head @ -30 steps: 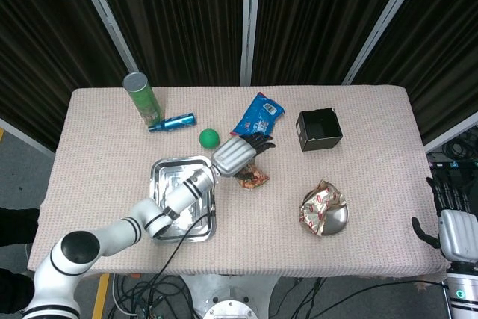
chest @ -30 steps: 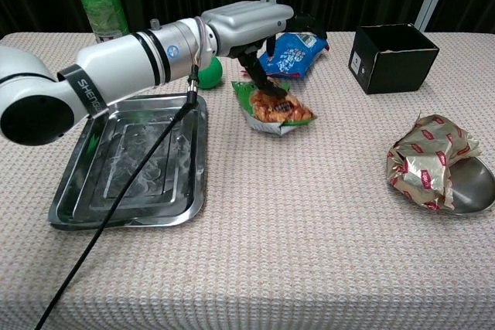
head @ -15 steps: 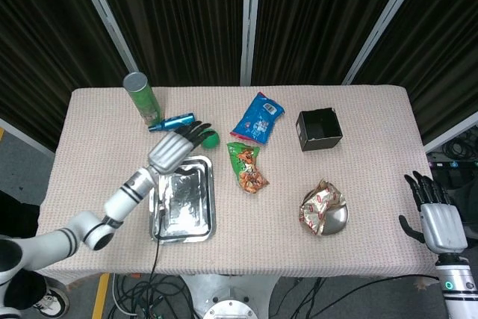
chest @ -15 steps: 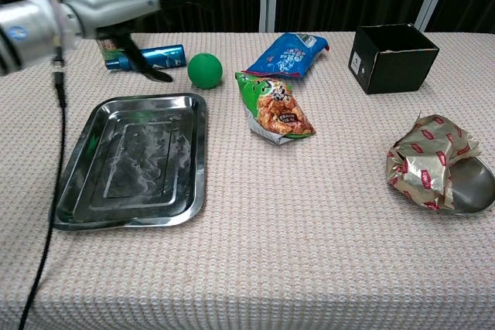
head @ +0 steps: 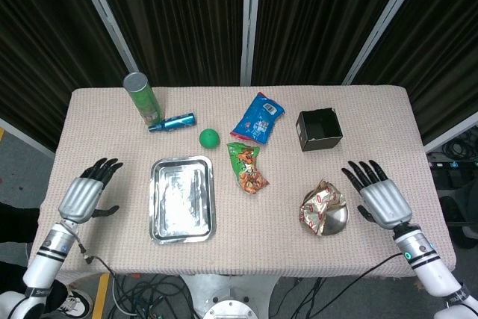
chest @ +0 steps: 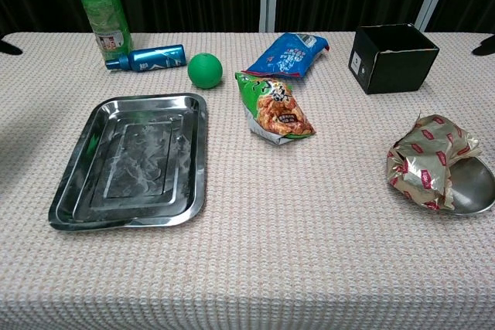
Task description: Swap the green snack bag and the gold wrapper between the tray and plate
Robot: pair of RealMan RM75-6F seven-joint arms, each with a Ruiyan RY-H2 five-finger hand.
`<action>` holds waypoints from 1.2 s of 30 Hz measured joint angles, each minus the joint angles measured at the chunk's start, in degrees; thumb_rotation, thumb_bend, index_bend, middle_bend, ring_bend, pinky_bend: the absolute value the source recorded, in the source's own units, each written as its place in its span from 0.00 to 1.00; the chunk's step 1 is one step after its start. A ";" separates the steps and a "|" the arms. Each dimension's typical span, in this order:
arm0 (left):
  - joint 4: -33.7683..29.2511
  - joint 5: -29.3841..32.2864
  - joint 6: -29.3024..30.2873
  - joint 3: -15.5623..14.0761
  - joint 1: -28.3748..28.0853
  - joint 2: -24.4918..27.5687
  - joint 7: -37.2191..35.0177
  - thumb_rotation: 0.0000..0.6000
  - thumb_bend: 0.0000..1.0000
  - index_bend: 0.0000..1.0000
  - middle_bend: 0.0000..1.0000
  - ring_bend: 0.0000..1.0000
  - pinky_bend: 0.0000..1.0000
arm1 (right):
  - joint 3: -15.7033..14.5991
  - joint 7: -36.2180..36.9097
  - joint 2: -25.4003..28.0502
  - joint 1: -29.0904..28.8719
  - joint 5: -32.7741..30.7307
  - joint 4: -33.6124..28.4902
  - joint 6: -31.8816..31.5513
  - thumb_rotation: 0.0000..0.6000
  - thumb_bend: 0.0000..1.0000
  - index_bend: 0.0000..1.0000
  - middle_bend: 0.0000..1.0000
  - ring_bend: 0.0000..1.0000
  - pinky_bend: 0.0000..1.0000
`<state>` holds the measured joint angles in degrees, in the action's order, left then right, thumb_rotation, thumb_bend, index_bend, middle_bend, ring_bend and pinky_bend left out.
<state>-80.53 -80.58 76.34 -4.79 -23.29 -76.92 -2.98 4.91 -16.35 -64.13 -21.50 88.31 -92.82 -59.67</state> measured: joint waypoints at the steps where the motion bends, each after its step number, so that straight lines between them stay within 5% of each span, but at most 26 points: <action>1: 0.41 -0.11 0.45 -0.24 0.99 -0.29 -0.95 1.00 0.15 0.10 0.08 0.03 0.21 | -0.03 -0.66 -0.17 -0.56 -0.20 -0.23 0.91 1.00 0.22 0.00 0.00 0.00 0.00; 12: 3.67 -2.93 3.11 0.12 5.04 -1.06 -5.42 1.00 0.15 0.10 0.08 0.03 0.21 | -1.56 -7.96 -7.15 -6.21 -4.79 -0.43 9.04 1.00 0.23 0.00 0.01 0.00 0.00; 18: 4.43 -3.80 3.45 0.58 6.28 -0.96 -6.57 1.00 0.15 0.10 0.08 0.03 0.21 | -2.37 -9.24 -11.00 -7.89 -7.00 1.98 10.85 1.00 0.30 0.00 0.18 0.00 0.00; 29: 6.53 -4.88 3.01 1.51 7.55 -1.44 -7.92 1.00 0.15 0.10 0.08 0.03 0.21 | -3.63 -6.40 -13.59 -7.21 -3.10 5.54 4.68 1.00 0.35 0.50 0.57 0.36 0.28; 36: 7.38 -5.00 2.79 2.31 8.17 -1.51 -8.83 1.00 0.15 0.10 0.08 0.03 0.21 | -2.73 -3.78 -13.97 -7.28 0.10 6.16 -0.34 1.00 0.36 0.54 0.60 0.38 0.29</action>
<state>-73.15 -85.57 79.13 -2.48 -15.13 -78.43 -11.81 2.18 -20.13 -78.11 -28.78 88.41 -86.66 -60.02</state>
